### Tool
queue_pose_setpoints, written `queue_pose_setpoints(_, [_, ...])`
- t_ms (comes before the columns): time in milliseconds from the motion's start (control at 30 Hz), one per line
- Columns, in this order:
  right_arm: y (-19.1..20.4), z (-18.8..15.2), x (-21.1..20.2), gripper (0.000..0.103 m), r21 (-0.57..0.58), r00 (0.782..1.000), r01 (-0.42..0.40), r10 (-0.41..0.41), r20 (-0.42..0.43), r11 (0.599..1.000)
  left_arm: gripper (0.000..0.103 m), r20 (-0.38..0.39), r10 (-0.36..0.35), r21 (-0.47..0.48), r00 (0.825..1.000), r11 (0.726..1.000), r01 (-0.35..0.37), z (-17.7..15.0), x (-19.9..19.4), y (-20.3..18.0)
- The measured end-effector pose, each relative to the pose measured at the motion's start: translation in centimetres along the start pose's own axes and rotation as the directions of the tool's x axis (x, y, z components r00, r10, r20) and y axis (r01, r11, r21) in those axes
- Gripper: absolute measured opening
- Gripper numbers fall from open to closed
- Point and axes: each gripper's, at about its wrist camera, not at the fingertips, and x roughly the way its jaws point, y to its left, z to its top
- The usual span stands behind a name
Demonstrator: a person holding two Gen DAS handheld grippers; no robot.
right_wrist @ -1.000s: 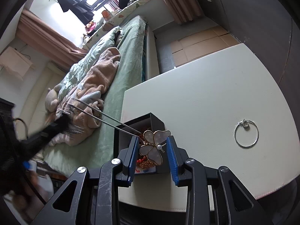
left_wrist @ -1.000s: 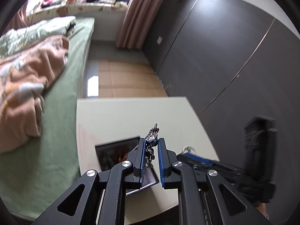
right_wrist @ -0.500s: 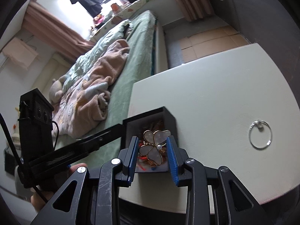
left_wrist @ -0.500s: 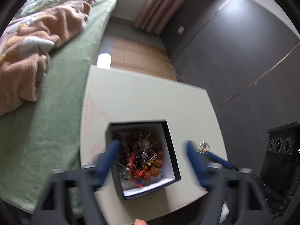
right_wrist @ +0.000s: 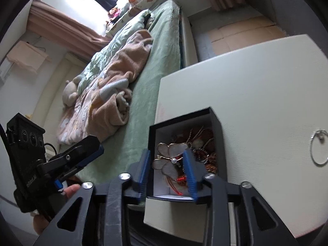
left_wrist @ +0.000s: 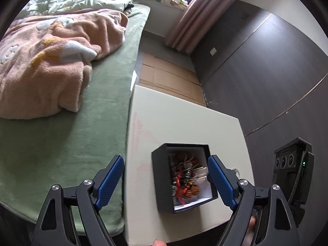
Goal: Organize jewelry
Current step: 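Carry the chain and butterfly pendant over the black box and open both tools, then reach the left tool to the silver ring on the table and grasp it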
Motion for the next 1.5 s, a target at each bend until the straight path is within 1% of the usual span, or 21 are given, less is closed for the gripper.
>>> queue_pose_setpoints(67, [-0.3, -0.4, -0.3, 0.061, 0.005, 1.0, -0.009, 0.009, 0.005, 1.0, 0.085, 0.013, -0.001, 0.006, 1.0, 1.0, 0.001, -0.1, -0.3, -0.1])
queue_pose_setpoints(100, [-0.4, -0.5, -0.5, 0.065, 0.002, 1.0, -0.012, 0.012, 0.012, 1.0, 0.085, 0.017, -0.001, 0.012, 1.0, 1.0, 0.001, -0.2, -0.4, -0.2])
queue_pose_setpoints(167, [-0.9, -1.0, -1.4, 0.067, 0.007, 1.0, -0.014, 0.014, 0.023, 1.0, 0.085, 0.024, -0.003, 0.028, 1.0, 1.0, 0.002, -0.4, -0.6, -0.8])
queue_pose_setpoints(233, [-1.5, -1.3, -2.5, 0.068, 0.015, 0.999, -0.004, 0.003, 0.042, 1.0, 0.085, 0.037, -0.01, 0.043, 0.999, 0.999, 0.008, -0.7, -0.8, -1.6])
queue_pose_setpoints(267, [-1.8, -1.5, -3.3, 0.07, 0.014, 0.998, 0.006, -0.007, 0.057, 1.0, 0.085, 0.045, -0.012, 0.049, 0.999, 0.999, 0.01, -0.8, -0.9, -1.9])
queue_pose_setpoints(333, [-2.3, -1.7, -4.6, 0.082, 0.01, 0.996, 0.025, -0.025, 0.082, 1.0, 0.086, 0.053, -0.015, 0.065, 0.999, 0.998, 0.011, -1.0, -1.1, -2.8])
queue_pose_setpoints(367, [-2.5, -1.9, -5.3, 0.091, 0.009, 0.995, 0.038, -0.039, 0.096, 0.999, 0.086, 0.052, -0.017, 0.07, 0.998, 0.997, 0.014, -1.1, -1.1, -3.2])
queue_pose_setpoints(400, [-2.7, -1.9, -5.9, 0.093, 0.009, 0.993, 0.048, -0.049, 0.104, 0.999, 0.087, 0.051, -0.025, 0.077, 0.998, 0.997, 0.021, -1.3, -1.1, -3.7])
queue_pose_setpoints(467, [-3.2, -2.1, -7.2, 0.093, 0.01, 0.99, 0.073, -0.073, 0.122, 0.997, 0.089, 0.051, -0.031, 0.092, 0.998, 0.995, 0.026, -1.6, -1.0, -4.7])
queue_pose_setpoints(533, [-3.5, -2.3, -8.5, 0.093, 0.01, 0.987, 0.094, -0.095, 0.133, 0.995, 0.095, 0.053, -0.017, 0.124, 0.998, 0.992, 0.011, -2.1, -1.0, -5.9])
queue_pose_setpoints(567, [-3.7, -2.5, -8.9, 0.093, 0.01, 0.985, 0.103, -0.103, 0.138, 0.995, 0.095, 0.055, -0.016, 0.14, 0.998, 0.99, 0.008, -2.3, -1.1, -6.5])
queue_pose_setpoints(600, [-3.9, -2.7, -9.5, 0.096, 0.009, 0.983, 0.11, -0.11, 0.145, 0.994, 0.096, 0.058, -0.019, 0.156, 0.998, 0.988, 0.01, -2.5, -1.2, -7.1])
queue_pose_setpoints(667, [-4.3, -3.2, -10.7, 0.103, 0.015, 0.978, 0.117, -0.118, 0.171, 0.993, 0.101, 0.059, -0.024, 0.175, 0.998, 0.984, 0.014, -2.9, -1.3, -8.1])
queue_pose_setpoints(800, [-5.4, -3.7, -12.8, 0.103, 0.032, 0.966, 0.145, -0.149, 0.213, 0.989, 0.103, 0.077, -0.049, 0.218, 0.996, 0.975, 0.031, -3.6, -1.6, -10.0])
queue_pose_setpoints(900, [-6.1, -4.0, -14.3, 0.103, 0.039, 0.956, 0.157, -0.162, 0.246, 0.987, 0.103, 0.086, -0.044, 0.244, 0.995, 0.97, 0.022, -4.1, -1.6, -11.2])
queue_pose_setpoints(967, [-6.5, -4.2, -15.2, 0.103, 0.034, 0.95, 0.151, -0.155, 0.27, 0.988, 0.103, 0.079, -0.039, 0.26, 0.996, 0.965, 0.017, -4.4, -1.5, -12.0])
queue_pose_setpoints(1033, [-6.7, -4.4, -16.1, 0.103, 0.028, 0.943, 0.157, -0.158, 0.293, 0.987, 0.103, 0.055, -0.03, 0.279, 0.998, 0.96, 0.014, -4.8, -1.2, -12.7])
queue_pose_setpoints(1167, [-7.4, -5.1, -17.8, 0.103, 0.02, 0.92, 0.185, -0.18, 0.348, 0.983, 0.103, 0.03, -0.074, 0.33, 0.997, 0.942, 0.06, -6.0, -1.2, -14.4])
queue_pose_setpoints(1333, [-8.9, -5.7, -19.4, 0.103, 0.047, 0.907, 0.157, -0.163, 0.387, 0.987, 0.103, 0.026, -0.108, 0.392, 0.994, 0.916, 0.09, -7.3, -1.6, -16.5])
queue_pose_setpoints(1433, [-9.7, -6.0, -20.1, 0.103, 0.069, 0.9, 0.173, -0.187, 0.395, 0.982, 0.103, 0.019, -0.136, 0.401, 0.991, 0.908, 0.117, -8.0, -1.8, -17.1])
queue_pose_setpoints(1500, [-10.4, -6.1, -20.3, 0.103, 0.084, 0.902, 0.183, -0.202, 0.383, 0.979, 0.103, 0.008, -0.148, 0.406, 0.989, 0.904, 0.132, -8.4, -1.6, -17.4])
